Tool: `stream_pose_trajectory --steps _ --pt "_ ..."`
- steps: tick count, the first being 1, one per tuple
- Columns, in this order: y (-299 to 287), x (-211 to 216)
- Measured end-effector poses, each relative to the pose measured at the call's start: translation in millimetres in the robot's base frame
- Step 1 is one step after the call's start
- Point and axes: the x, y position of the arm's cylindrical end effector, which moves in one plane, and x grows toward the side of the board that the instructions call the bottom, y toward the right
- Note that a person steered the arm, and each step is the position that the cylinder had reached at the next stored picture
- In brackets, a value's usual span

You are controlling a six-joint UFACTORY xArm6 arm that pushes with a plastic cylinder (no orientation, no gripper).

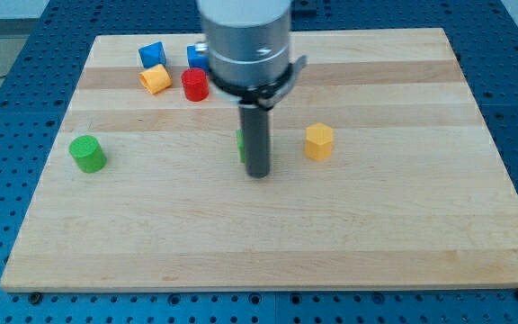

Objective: Move the green star to the top center of the board

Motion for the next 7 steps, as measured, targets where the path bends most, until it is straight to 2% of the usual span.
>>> stream_pose_trajectory --steps 1,2,3,5,6,7 --pt "8 -57" --pt "10 -12" --pt "-18 4" --pt "-16 -69" --pt "-18 -78" --pt "-40 -57"
